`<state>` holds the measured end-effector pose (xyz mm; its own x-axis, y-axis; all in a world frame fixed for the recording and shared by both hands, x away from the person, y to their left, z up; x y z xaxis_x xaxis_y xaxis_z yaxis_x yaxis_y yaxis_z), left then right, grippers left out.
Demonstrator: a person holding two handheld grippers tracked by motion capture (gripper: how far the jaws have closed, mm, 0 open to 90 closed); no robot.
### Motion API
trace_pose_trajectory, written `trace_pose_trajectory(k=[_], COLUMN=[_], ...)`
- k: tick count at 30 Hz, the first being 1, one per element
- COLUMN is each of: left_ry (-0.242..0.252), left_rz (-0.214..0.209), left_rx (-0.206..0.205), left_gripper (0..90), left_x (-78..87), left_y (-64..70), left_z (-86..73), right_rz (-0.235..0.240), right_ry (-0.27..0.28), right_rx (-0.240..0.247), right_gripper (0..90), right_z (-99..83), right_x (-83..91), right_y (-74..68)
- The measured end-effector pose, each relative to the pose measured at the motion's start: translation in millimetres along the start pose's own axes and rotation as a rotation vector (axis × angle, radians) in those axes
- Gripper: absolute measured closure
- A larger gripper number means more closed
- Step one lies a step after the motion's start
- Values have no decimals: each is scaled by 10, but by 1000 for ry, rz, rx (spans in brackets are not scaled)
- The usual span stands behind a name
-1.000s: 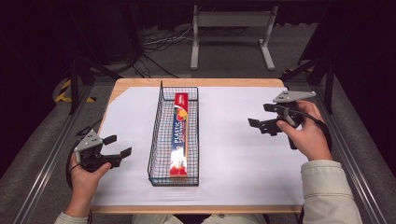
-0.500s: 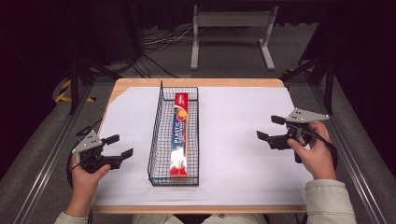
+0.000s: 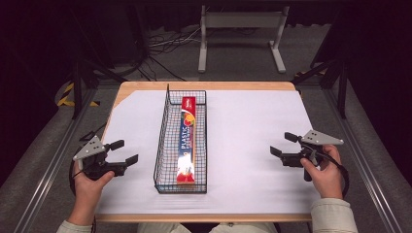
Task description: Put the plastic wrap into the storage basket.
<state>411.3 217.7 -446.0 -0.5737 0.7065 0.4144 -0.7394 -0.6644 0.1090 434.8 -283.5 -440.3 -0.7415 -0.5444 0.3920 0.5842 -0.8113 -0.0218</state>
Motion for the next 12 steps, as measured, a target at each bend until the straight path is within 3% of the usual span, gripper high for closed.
trace_pose_trajectory(k=[3,12], left_ry=[8,15], left_rz=[-10,-13], left_rx=[9,16], left_gripper=[184,184], left_x=[1,0], left_y=[-6,-7], left_z=[-1,11], right_rz=[4,5], right_ry=[-12,-15], right_rx=[-16,-25], right_gripper=[162,162], right_z=[-109,-152], right_x=[-20,-32], right_y=[28,37])
Point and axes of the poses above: each handheld gripper's, and its own axes: x roughly backward along the jaws, z roughly out of its top, y roughly to its right, the point moved 9 cm from there along -x, roughly forward along the jaws, and after that the axes turned 3 degrees about -z, right-handed, at the moved point
